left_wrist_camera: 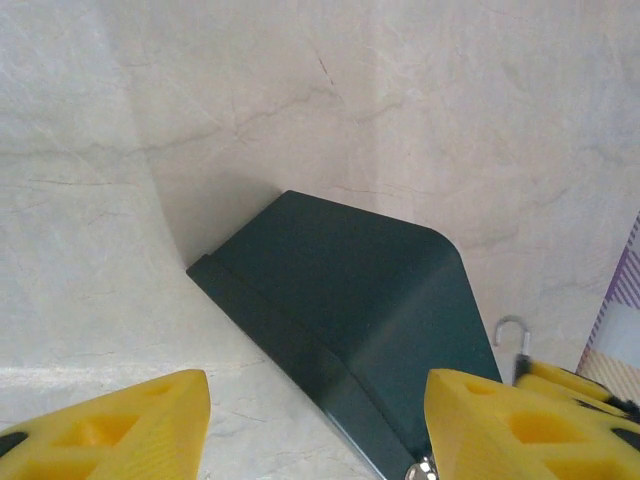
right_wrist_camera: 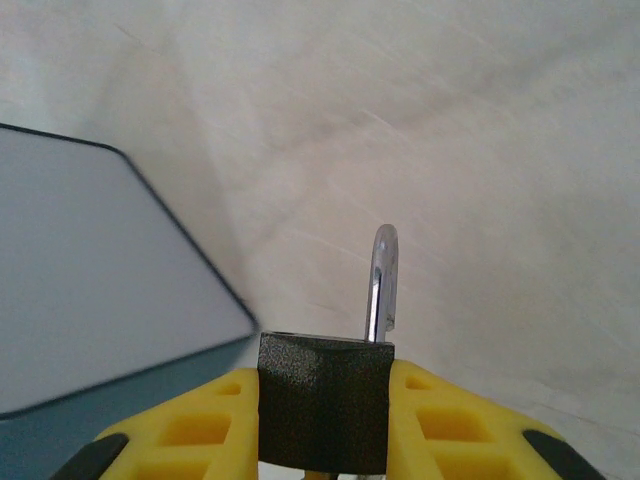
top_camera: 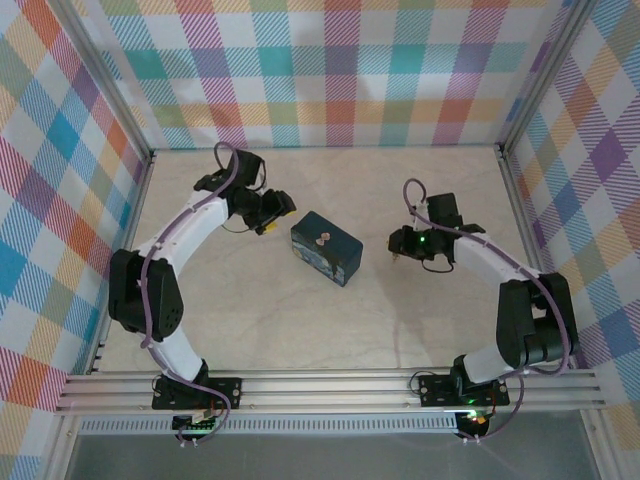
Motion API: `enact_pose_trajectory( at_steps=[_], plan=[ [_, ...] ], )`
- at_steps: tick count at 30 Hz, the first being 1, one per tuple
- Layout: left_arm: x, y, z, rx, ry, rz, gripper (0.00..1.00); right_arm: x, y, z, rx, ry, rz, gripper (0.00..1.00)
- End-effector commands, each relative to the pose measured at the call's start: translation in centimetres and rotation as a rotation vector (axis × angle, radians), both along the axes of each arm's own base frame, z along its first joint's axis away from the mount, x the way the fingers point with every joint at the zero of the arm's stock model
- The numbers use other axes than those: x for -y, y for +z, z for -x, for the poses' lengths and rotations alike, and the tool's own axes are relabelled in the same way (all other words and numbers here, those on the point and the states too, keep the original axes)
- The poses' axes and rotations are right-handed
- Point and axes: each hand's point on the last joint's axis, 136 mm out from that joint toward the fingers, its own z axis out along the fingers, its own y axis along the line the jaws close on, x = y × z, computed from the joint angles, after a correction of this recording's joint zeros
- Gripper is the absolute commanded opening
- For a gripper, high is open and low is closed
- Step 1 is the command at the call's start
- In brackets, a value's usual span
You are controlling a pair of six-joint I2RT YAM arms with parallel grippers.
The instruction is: Unlock a padlock with a key
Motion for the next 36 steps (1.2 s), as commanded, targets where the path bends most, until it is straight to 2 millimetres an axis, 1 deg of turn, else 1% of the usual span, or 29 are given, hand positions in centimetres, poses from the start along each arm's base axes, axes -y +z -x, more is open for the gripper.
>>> enact_pose_trajectory(
  at_steps=[1,3,6,9,10,13,14,16,17,18,20,21,22,23,24,28,32,33,36],
  plan=[
    [-0.6,1.6,0.6,0.029,-0.013,0.013,0.59,1.4,-1.7,-0.1,-0.004,-0.011,0.094,0.27],
    [-0.7,1.5,0.8,0.022,-0.015,0.014,0.59,1.8,-2.6,0.0,-0.022,-0.005,0.121,0.34],
    [-0.9,1.6,0.9,0.025,-0.012,0.013,0.59,1.9,-3.1,0.1,-0.04,0.016,0.144,0.41],
    [-1.3,1.7,0.9,0.03,-0.008,0.011,0.59,1.9,-1.9,0.1,-0.025,0.039,0.151,0.48],
    [-1.5,1.7,0.9,0.028,-0.004,0.009,0.59,1.7,-1.2,0.0,-0.011,0.049,0.149,0.49],
    [-2.1,1.6,0.9,0.025,0.009,0.013,0.59,1.0,1.8,-0.2,0.053,0.091,0.12,0.52],
    [-2.3,1.5,0.9,0.023,0.012,0.018,0.59,0.5,3.2,-0.2,0.086,0.114,0.095,0.53],
    [-2.5,1.7,0.8,0.025,0.016,0.026,0.59,-1.6,6.2,-0.1,0.182,0.184,0.025,0.56],
    [-2.5,1.5,0.8,0.022,0.016,0.024,0.59,-2.9,7.7,0.1,0.237,0.234,-0.005,0.59],
    [-2.6,1.5,0.8,0.021,0.017,0.023,0.59,-4.4,8.8,0.5,0.285,0.284,-0.019,0.64],
    [-2.7,1.5,0.8,0.02,0.021,0.024,0.59,-6.8,9.9,1.1,0.359,0.38,-0.005,0.67],
    [-2.7,1.5,0.8,0.017,0.023,0.023,0.59,-7.8,10.0,1.3,0.389,0.419,0.024,0.68],
    [-2.7,1.5,0.9,0.017,0.024,0.024,0.59,-8.4,9.9,1.3,0.408,0.438,0.049,0.69],
    [-2.8,1.5,0.9,0.018,0.027,0.024,0.59,-9.1,9.8,1.3,0.419,0.461,0.067,0.73],
    [-2.8,1.6,0.9,0.019,0.03,0.023,0.59,-9.5,9.5,1.1,0.426,0.48,0.084,0.8],
    [-3.0,1.8,1.2,0.023,0.028,0.018,0.59,-10.8,8.3,1.1,0.408,0.542,0.128,1.0],
    [-3.4,1.5,1.4,0.017,0.035,0.013,0.59,-11.3,6.7,0.8,0.405,0.585,0.217,1.0],
    [-3.4,1.5,1.4,0.016,0.035,0.013,0.59,-11.5,6.4,0.7,0.422,0.619,0.242,1.0],
    [-3.4,1.3,1.4,0.012,0.037,0.014,0.59,-12.3,5.9,0.9,0.427,0.659,0.245,1.0]
  ],
)
